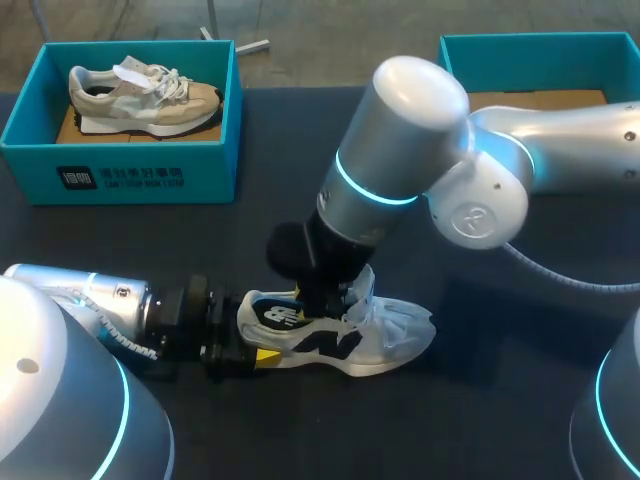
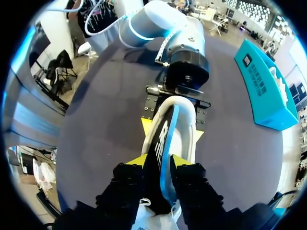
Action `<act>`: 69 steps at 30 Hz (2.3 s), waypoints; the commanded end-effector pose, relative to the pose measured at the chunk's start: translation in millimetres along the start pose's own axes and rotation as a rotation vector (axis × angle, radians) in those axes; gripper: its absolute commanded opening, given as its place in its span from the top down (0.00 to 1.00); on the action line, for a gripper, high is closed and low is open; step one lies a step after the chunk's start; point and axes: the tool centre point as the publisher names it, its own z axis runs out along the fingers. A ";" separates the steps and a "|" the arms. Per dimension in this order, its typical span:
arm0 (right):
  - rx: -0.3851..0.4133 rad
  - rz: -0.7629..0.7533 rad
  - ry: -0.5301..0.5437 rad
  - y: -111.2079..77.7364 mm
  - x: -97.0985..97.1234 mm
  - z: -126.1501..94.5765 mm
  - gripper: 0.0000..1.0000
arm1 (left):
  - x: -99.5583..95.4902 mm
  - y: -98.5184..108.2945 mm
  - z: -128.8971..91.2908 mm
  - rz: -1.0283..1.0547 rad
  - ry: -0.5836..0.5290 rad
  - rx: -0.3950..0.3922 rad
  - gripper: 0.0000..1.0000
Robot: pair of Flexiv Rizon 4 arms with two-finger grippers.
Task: Take the shoe out of the shoebox, open the shoe tongue, remove and reinsert the insole, then place the shoe into the shoebox
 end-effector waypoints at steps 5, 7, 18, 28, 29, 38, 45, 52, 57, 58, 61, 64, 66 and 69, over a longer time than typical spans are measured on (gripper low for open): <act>-0.021 0.044 0.039 -5.8 -6.2 12.8 0.70 | -0.7 2.3 0.5 -0.001 -0.001 -0.002 1.00; -0.034 0.056 0.049 -7.6 -6.5 15.9 0.72 | -0.7 2.3 0.5 -0.001 -0.001 -0.002 1.00; -0.055 0.098 0.088 -11.0 -2.8 24.3 0.77 | -0.7 2.3 0.5 -0.001 -0.001 -0.002 1.00; -0.068 0.118 0.092 -14.5 -1.6 24.4 0.78 | -0.7 2.3 0.5 -0.001 -0.001 -0.002 1.00; -0.076 0.118 0.093 -14.7 -1.3 25.0 0.78 | -0.7 2.3 0.5 -0.001 -0.001 -0.002 1.00; -0.096 0.115 0.091 -13.1 -0.7 25.2 1.00 | -0.7 2.3 0.5 -0.001 -0.001 -0.002 1.00; -0.086 0.072 0.050 -3.9 -3.0 8.9 1.00 | -0.7 2.3 0.5 -0.001 -0.001 -0.002 1.00; -0.102 0.024 -0.012 1.6 0.7 -11.8 1.00 | -0.7 2.3 0.5 -0.001 -0.001 -0.002 1.00; -0.113 -0.034 -0.002 10.1 0.0 -12.8 1.00 | -0.7 2.3 0.5 -0.001 -0.001 -0.002 1.00; -0.113 -0.048 0.006 13.2 -0.8 -11.0 1.00 | -0.7 2.3 0.5 -0.001 -0.001 -0.002 1.00; -0.116 -0.073 0.027 19.0 -3.8 -4.5 1.00 | -0.7 2.3 0.5 -0.001 -0.001 -0.002 1.00; -0.120 -0.093 0.051 24.6 -6.8 1.9 1.00 | -0.7 2.3 0.5 -0.001 -0.001 -0.002 1.00; -0.122 -0.102 0.064 27.5 -8.7 6.3 1.00 | -0.7 2.3 0.5 -0.001 -0.001 -0.002 1.00; -0.122 -0.104 0.069 28.3 -9.5 8.0 1.00 | -0.7 2.3 0.5 -0.001 -0.001 -0.002 1.00</act>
